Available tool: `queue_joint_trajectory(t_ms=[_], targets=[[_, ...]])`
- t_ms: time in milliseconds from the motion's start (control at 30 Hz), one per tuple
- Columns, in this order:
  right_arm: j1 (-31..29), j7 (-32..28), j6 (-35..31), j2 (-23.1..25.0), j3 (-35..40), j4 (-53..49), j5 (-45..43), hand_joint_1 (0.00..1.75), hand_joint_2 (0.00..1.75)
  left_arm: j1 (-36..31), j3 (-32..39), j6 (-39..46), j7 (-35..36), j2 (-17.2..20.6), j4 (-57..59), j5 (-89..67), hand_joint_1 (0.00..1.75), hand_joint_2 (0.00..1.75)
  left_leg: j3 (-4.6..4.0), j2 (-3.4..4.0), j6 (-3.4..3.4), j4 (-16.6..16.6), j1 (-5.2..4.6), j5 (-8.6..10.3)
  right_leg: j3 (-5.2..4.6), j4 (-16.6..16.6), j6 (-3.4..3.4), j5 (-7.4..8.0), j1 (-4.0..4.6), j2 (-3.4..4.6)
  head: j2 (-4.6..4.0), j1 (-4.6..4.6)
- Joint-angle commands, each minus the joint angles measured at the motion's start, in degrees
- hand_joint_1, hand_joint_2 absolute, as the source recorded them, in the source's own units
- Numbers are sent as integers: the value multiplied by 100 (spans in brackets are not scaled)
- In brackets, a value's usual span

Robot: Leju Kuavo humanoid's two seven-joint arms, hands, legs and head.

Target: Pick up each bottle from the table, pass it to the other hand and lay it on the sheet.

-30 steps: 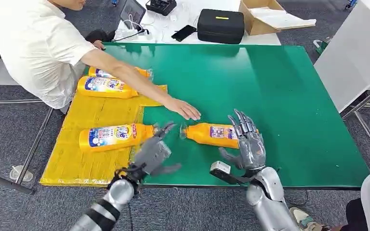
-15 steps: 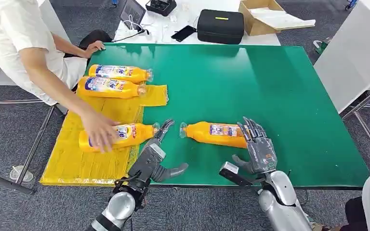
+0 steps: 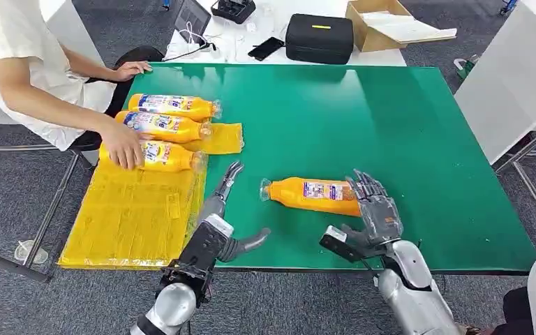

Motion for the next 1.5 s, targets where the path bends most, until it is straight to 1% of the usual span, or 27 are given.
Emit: queue_joint_trajectory(t_ms=[33,100,133,267,300,333,400,467,533,600,633,700,733,800,900,967,1100,1200,1433,1467,1500], targets=[[-938,271,688,270,248,1257,-246,0,175,-365,-76,17,120,193,139,114,0,175,19,34,-1,0,5,-5,11,-5,-15,7,8,25,0,2],[-963,443,872,222,369,1190,-175,0,175,-398,-83,-27,115,227,118,82,0,175,20,36,-2,1,6,-6,11,-3,-16,6,9,27,0,2],[-982,472,913,211,395,1199,-156,0,175,-415,-71,25,98,243,102,39,0,175,12,23,-2,1,4,-3,6,-2,-12,4,7,16,0,2],[-875,610,905,153,465,1117,-72,0,175,-443,128,32,141,288,-32,49,0,175,22,26,-2,1,8,-6,17,-4,-17,3,12,16,0,2],[-858,612,895,150,466,1110,-74,0,175,-437,130,30,141,284,-34,50,0,175,14,14,-2,-2,5,-2,12,-4,-12,2,7,7,0,4],[-840,613,883,147,468,1104,-74,0,175,-426,127,30,139,276,-32,50,0,175,23,21,-2,0,9,-6,20,-5,-17,2,12,11,0,2],[-838,613,882,145,467,1103,-75,0,175,-412,119,32,138,265,-29,51,0,175,9,10,-1,-1,3,-1,6,-2,-8,2,4,5,0,2],[-838,613,882,145,467,1103,-75,0,175,-412,119,32,138,265,-29,51,0,175,15,17,0,0,4,-4,11,-3,-12,3,7,10,0,2],[-820,615,982,142,481,1107,-102,0,175,-411,60,-91,171,250,46,74,0,175,7,8,0,-1,1,0,5,-1,-7,2,2,4,0,4],[-821,649,1102,123,498,1146,-130,0,175,-414,5,-124,150,244,92,44,0,175,30,22,0,1,10,-6,29,-8,-21,2,15,9,0,2],[-864,704,1250,96,545,1222,-126,0,175,-436,-13,-110,128,266,100,8,0,175,14,12,0,-1,4,-2,12,-3,-11,2,7,5,0,4],[-904,821,1500,30,594,1304,-147,0,175,-450,4,-254,219,293,95,75,0,175,26,19,-1,0,9,-5,25,-7,-18,3,13,8,0,2],[-929,885,1615,2,600,1392,-182,0,175,-426,12,-565,300,291,95,274,0,175,21,16,-1,-1,6,-3,19,-6,-15,3,9,7,0,4],[-930,897,1614,-1,584,1420,-200,0,175,-400,-21,-644,296,287,108,311,0,175,15,5,-1,-3,3,1,13,-4,-9,2,5,-1,0,2],[-1007,1011,1678,33,587,1592,-197,0,175,-360,-39,-804,314,233,162,440,0,175,35,12,-1,-5,9,-2,34,-12,-17,3,13,1,0,4],[-1077,1067,1780,4,707,1725,-93,0,175,-384,-31,-824,328,229,183,473,0,175,25,5,0,-4,2,1,22,-5,-7,2,4,0,0,4],[-1106,1084,1618,-6,645,1804,-110,0,175,-395,-15,-875,344,234,169,519,0,175,40,11,0,-5,9,-1,39,-12,-16,4,12,0,0,2],[-1108,1095,1549,2,649,1791,-75,0,175,-390,-20,-880,343,227,177,519,0,175,38,2,0,-4,4,1,35,-6,-8,2,5,-4,2,4],[-1076,1006,1701,68,581,1927,-253,0,175,-413,18,-853,337,177,305,602,0,175,49,4,0,-6,8,2,49,-14,-14,5,11,-6,0,2],[-1074,937,1825,66,553,1978,-358,0,175,-425,11,-856,334,184,320,611,0,175,50,3,0,-5,6,1,49,-11,-11,3,9,-5,0,4],[-1065,876,1878,53,519,2002,-441,49,175,-427,22,-852,321,180,326,633,0,175,53,4,0,-7,9,3,53,-16,-15,6,13,-6,0,4]])
